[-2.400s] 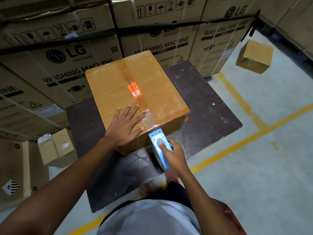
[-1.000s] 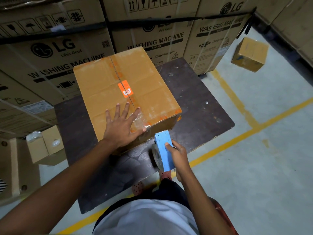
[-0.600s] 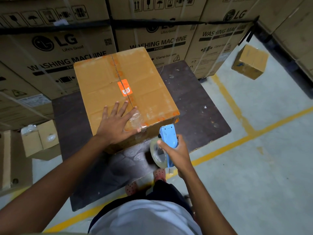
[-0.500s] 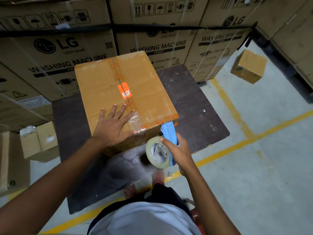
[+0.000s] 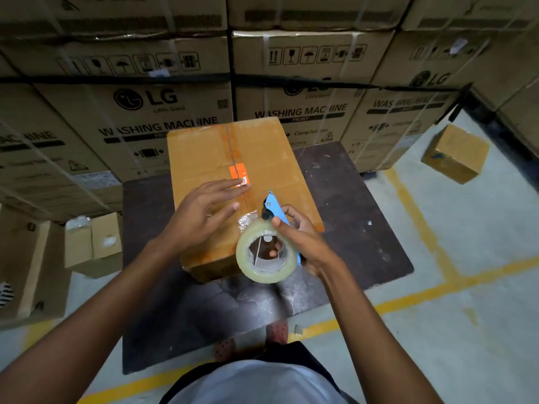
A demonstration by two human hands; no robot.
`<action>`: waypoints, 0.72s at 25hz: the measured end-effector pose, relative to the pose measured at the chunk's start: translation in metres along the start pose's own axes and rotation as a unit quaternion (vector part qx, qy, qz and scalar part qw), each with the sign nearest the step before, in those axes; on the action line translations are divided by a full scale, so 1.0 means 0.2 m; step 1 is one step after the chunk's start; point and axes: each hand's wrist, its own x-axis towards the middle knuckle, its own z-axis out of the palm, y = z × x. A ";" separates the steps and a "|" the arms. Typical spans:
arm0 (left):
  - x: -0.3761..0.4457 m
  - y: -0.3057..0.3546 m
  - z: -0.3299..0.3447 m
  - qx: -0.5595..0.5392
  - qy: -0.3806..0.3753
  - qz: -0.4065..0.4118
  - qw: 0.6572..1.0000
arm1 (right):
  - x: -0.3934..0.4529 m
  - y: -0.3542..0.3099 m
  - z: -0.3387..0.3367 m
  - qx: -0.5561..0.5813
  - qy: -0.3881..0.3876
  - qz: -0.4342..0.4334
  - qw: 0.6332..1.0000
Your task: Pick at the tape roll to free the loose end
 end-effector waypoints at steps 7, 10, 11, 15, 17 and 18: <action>0.02 0.10 -0.01 -0.082 0.093 -0.006 0.992 | 0.14 0.02 0.10 0.121 -0.094 0.039 0.987; 0.02 0.09 -0.02 -0.086 0.118 -0.038 0.989 | 0.18 0.03 0.11 0.116 -0.111 0.058 0.985; 0.01 0.09 -0.03 -0.083 0.121 -0.042 0.988 | 0.19 0.03 0.11 0.106 -0.114 0.063 0.986; 0.01 0.09 -0.08 -0.086 0.109 -0.040 0.990 | 0.20 0.05 0.12 0.086 -0.131 0.075 0.985; 0.01 0.10 -0.11 -0.112 0.086 -0.045 0.989 | 0.20 0.05 0.12 0.085 -0.136 0.075 0.984; 0.02 0.10 -0.13 -0.129 0.076 -0.054 0.987 | 0.20 0.05 0.13 0.083 -0.136 0.075 0.984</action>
